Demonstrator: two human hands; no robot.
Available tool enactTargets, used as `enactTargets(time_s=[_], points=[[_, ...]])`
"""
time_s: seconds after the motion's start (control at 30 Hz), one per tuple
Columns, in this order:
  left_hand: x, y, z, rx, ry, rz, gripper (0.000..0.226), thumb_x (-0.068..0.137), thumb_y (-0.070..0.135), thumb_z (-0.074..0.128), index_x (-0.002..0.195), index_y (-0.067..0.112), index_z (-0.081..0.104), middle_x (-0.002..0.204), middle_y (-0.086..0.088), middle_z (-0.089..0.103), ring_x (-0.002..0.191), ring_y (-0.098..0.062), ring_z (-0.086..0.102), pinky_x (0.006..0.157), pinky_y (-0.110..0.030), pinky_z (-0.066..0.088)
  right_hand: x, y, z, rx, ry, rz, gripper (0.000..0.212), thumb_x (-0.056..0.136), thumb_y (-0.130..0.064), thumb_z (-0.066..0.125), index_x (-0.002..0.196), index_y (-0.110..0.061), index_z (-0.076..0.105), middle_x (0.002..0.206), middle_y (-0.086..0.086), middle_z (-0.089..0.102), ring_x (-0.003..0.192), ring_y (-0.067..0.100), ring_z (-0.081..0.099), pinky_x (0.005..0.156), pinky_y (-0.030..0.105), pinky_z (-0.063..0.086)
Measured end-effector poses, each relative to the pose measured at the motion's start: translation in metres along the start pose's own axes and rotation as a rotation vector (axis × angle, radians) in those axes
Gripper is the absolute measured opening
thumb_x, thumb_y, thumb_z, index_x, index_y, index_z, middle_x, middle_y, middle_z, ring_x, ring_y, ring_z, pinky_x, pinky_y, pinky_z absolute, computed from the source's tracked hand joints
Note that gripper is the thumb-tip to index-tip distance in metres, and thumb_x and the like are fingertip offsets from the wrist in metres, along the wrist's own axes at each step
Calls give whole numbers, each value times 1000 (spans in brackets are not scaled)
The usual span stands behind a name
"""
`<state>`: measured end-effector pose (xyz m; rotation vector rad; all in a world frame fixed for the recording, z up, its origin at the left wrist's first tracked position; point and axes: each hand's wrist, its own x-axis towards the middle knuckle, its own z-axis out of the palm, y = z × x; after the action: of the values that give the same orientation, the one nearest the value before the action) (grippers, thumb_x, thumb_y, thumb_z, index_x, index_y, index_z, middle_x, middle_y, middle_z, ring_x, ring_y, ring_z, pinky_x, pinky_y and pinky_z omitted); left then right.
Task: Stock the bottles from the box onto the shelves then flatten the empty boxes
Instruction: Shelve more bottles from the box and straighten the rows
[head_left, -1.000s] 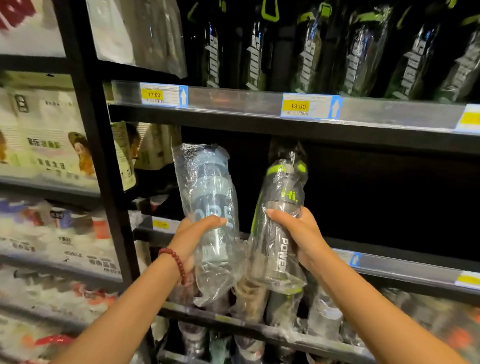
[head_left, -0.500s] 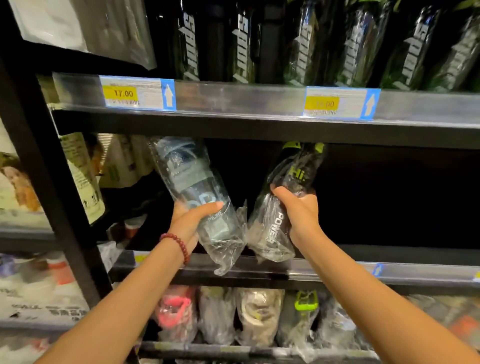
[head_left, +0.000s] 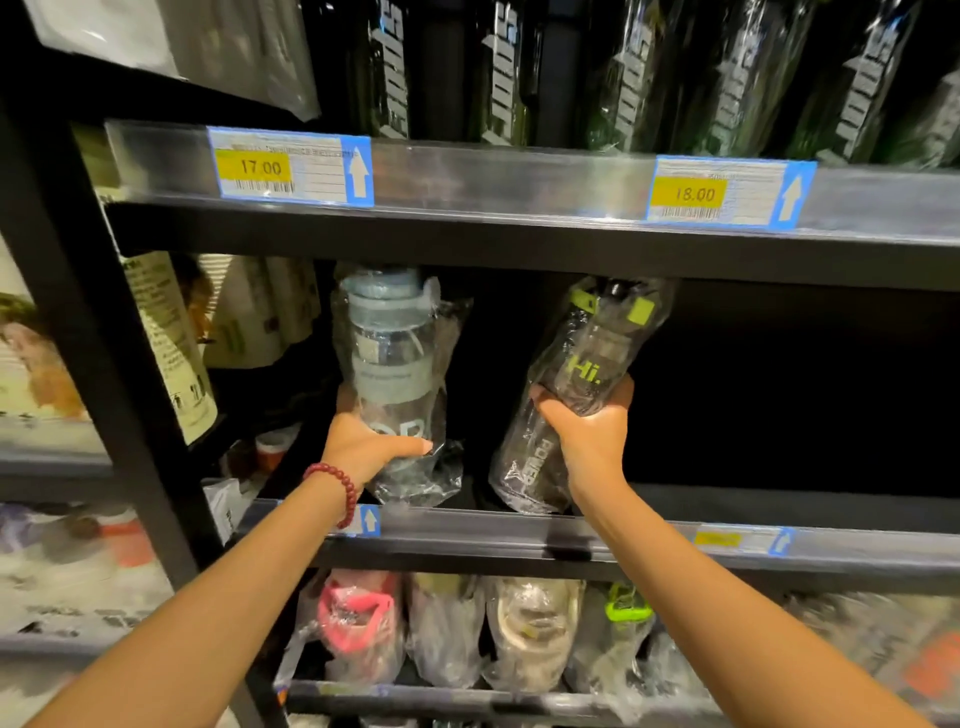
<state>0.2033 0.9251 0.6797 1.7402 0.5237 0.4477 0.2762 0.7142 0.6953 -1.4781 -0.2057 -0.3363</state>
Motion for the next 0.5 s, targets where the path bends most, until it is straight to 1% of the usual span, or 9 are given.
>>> enactTargets(time_s=[0.07,0.1,0.2,0.27,0.33,0.37,0.43,0.47,0.5], points=[[1,-2,-3,69,-22,-1,52,50,9,91,94,-3,66,92,-12,70,89,-24,66,78,-32,52,0,7,8,-6,-50,19,91,69,-22,84,141,-15,30,101,-7,60,93,18,64,72,16,53],[0,-1,-4,94,-27,4,51,51,10,91,94,-2,66,92,-11,70,88,-22,66,77,-30,52,0,12,12,-11,-80,20,91,66,-24,85,140,-14,33,105,1,64,96,19,65,70,13,53],[-2,2,-7,152,-60,34,55,50,15,92,98,4,66,96,-7,69,91,-20,64,83,-32,52,-3,24,21,-105,-201,-12,92,63,-27,87,137,-12,35,104,0,65,95,12,65,68,6,49],[-4,1,-10,152,-75,61,62,48,17,93,102,14,63,103,-3,68,100,-20,63,93,-36,50,-5,23,24,-199,-284,8,87,63,-34,86,132,-8,42,93,-4,64,81,2,64,59,4,45],[-5,-1,-12,137,-79,90,81,47,20,94,118,16,55,115,1,61,109,-18,57,99,-38,46,-4,18,24,-284,-356,84,70,65,-39,84,116,-5,52,76,-8,57,58,-7,56,48,4,39],[-5,-2,-11,149,-76,87,90,47,22,93,125,17,49,119,4,56,111,-18,55,101,-38,44,-3,14,21,-313,-394,123,56,67,-39,83,103,-6,54,70,-10,52,51,-7,53,45,5,37],[-7,-1,-12,189,-103,92,92,48,25,93,125,24,43,114,9,52,108,-18,55,101,-38,45,1,12,16,-360,-462,163,34,71,-36,81,79,-16,54,66,-11,51,55,-4,53,47,7,38],[-7,1,-13,207,-147,97,86,46,27,94,118,28,45,111,11,54,107,-17,57,100,-37,45,1,11,14,-373,-502,168,30,71,-36,81,74,-21,55,68,-11,55,62,-1,55,51,7,40],[-7,3,-15,212,-191,99,84,41,32,95,111,30,49,110,11,58,106,-15,58,100,-37,46,1,9,11,-398,-546,171,29,69,-37,82,78,-20,61,74,-9,61,71,3,59,56,8,42]])
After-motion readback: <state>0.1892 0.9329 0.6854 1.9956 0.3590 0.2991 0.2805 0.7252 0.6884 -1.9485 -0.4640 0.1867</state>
